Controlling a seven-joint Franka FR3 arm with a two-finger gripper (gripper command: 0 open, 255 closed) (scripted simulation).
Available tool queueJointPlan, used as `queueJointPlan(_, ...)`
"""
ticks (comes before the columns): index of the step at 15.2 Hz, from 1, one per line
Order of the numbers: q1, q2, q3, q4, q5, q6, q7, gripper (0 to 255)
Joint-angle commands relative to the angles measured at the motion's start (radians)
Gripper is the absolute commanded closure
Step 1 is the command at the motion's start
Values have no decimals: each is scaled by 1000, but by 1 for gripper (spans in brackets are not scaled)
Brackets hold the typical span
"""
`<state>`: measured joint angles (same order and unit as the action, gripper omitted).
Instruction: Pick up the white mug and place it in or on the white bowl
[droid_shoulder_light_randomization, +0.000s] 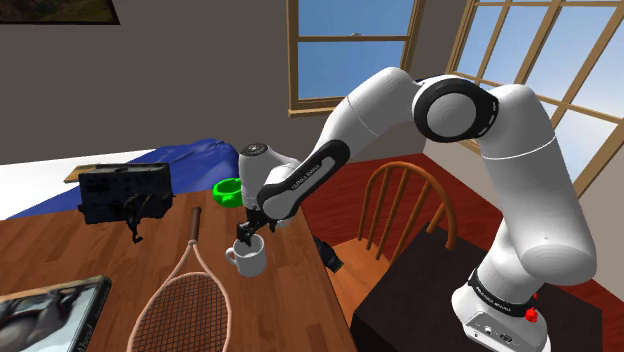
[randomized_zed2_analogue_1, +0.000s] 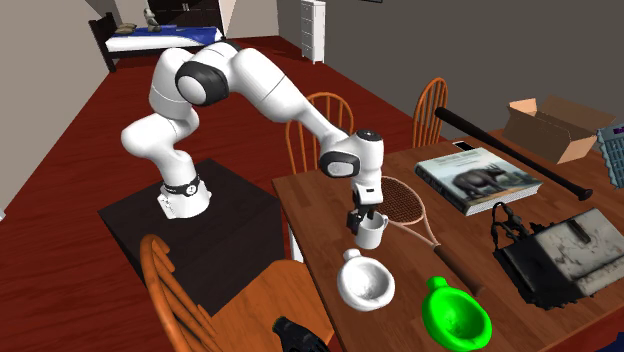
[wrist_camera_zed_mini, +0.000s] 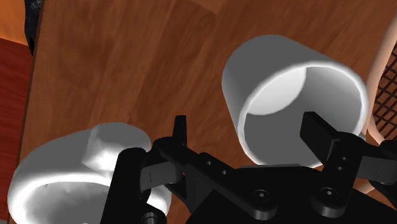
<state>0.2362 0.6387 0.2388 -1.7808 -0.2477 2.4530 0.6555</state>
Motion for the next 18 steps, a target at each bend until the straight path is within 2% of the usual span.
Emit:
queueJointPlan(1,5,27,-7,9,-7,18,4,0)
queueJointPlan(5,14,77,-19,26,-20,52,12,0)
queueJointPlan(13,14,77,-19,26,-20,51,12,0)
queueJointPlan(14,14,77,-19,26,-20,51,12,255)
queueJointPlan(18,14,77,-19,26,-20,51,12,255)
